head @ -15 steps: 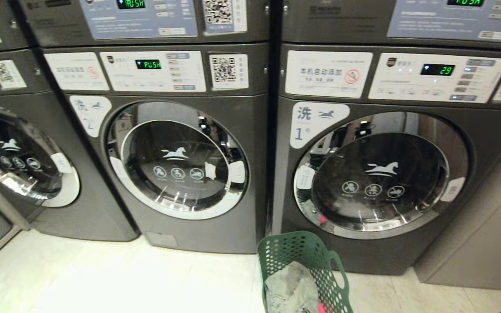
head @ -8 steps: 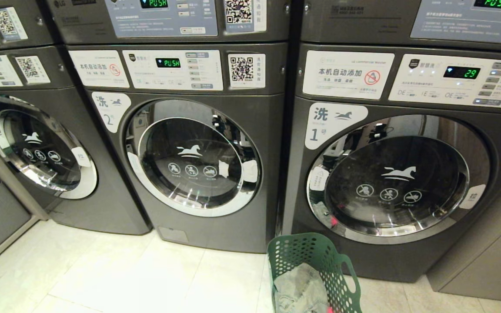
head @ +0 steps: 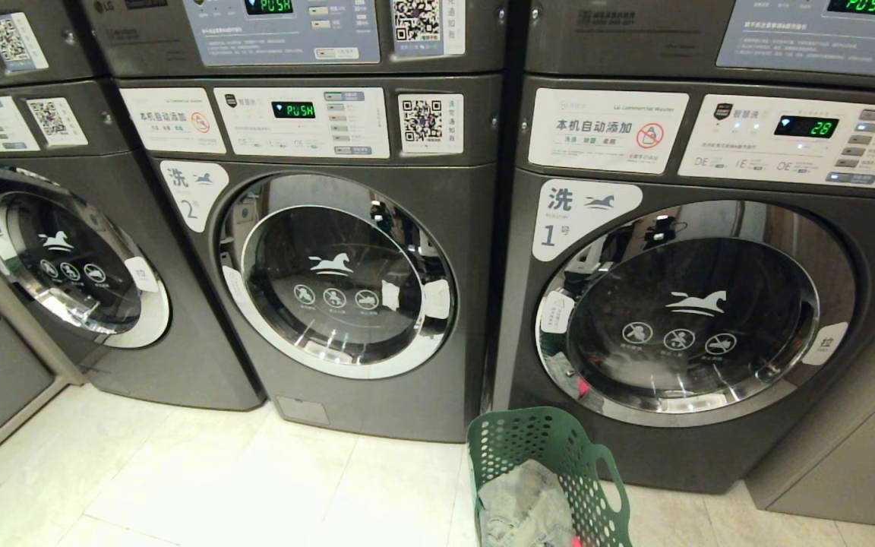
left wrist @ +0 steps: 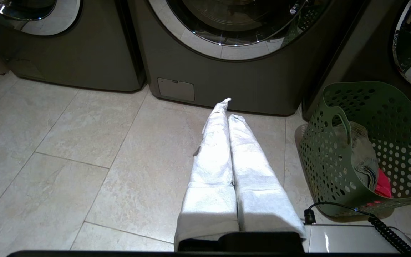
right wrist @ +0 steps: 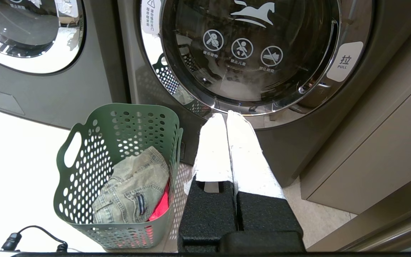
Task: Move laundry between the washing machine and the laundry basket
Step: Open the lid of the washing machine
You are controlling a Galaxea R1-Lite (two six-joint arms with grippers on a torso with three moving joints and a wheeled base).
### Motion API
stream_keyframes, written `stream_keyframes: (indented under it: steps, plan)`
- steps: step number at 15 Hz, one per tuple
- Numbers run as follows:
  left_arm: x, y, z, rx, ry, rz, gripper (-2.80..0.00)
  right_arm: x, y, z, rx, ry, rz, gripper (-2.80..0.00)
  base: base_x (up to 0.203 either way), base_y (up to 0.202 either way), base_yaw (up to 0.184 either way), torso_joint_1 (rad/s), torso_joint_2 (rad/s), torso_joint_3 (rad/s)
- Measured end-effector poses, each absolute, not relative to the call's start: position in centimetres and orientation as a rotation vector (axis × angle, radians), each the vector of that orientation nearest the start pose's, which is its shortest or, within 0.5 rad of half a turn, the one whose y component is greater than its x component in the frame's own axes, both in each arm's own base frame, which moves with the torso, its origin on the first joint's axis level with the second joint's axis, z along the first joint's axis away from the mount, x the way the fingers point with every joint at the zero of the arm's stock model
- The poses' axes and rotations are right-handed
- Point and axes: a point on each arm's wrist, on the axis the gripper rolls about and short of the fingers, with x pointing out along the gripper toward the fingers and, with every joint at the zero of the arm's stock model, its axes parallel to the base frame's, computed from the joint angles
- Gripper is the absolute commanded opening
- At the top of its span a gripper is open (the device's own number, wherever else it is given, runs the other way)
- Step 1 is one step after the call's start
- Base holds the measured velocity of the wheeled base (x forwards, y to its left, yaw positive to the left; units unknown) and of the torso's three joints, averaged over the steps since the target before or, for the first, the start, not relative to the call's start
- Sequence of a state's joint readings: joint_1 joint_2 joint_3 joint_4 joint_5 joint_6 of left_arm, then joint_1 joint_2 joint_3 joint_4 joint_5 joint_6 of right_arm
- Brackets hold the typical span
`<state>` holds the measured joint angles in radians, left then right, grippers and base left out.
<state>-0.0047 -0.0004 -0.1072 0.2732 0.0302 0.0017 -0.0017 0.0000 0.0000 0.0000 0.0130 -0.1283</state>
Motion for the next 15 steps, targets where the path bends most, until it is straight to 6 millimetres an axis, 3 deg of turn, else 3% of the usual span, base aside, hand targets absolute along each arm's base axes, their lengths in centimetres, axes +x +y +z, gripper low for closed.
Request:
stream_keyframes:
  steps: [15]
  plan:
    - [-3.34, 0.08, 7.69, 0.005, 0.166, 0.025, -2.8, -2.28, 0.03, 7.53, -0.126, 0.001, 0.012, -2.8, 0.0, 0.0, 0.0, 0.0, 0.0, -0.027]
